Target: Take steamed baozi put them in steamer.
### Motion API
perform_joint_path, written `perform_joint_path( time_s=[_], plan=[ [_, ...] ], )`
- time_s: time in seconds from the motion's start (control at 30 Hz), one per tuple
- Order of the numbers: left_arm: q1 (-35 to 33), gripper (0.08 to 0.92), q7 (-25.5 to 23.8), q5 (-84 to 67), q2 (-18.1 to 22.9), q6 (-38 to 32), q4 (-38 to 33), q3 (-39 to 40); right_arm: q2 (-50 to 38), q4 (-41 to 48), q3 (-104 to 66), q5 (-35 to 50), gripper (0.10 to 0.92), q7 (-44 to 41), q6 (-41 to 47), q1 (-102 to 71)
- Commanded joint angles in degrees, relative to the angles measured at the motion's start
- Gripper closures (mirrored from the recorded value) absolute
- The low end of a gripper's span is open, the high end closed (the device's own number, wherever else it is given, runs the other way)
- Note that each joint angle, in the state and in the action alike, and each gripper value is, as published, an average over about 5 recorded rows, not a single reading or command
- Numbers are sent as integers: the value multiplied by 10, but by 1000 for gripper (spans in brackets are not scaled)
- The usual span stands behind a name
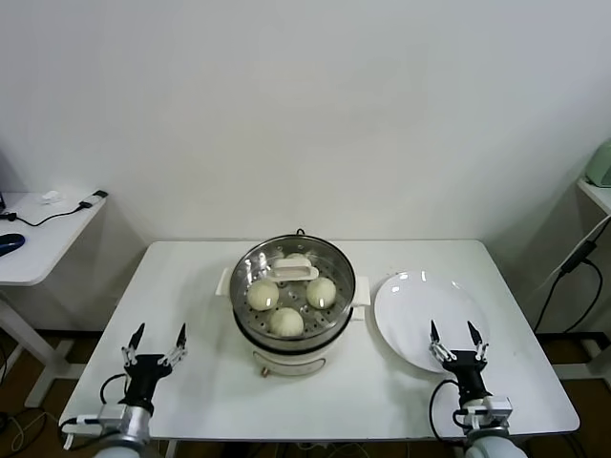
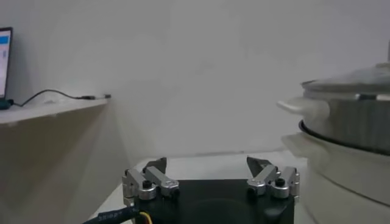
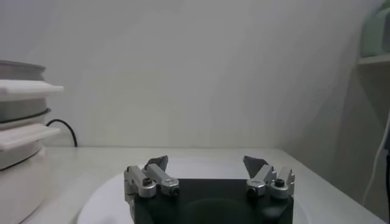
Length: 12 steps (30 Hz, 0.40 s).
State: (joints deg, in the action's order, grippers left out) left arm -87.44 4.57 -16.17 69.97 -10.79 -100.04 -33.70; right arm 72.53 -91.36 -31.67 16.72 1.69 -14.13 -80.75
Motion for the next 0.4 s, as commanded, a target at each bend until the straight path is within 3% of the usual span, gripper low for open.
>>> perform_joint_path(
  time_s=[0.03,0.4],
  plan=[
    [-12,177,-8,-13,1,-35,24,-6,1,0,0,0,203,-1,-5,-1],
    [-15,177,-8,-7,1,-34,16,-5,3,0,4,-1,203,-4,-9,-5]
  ],
)
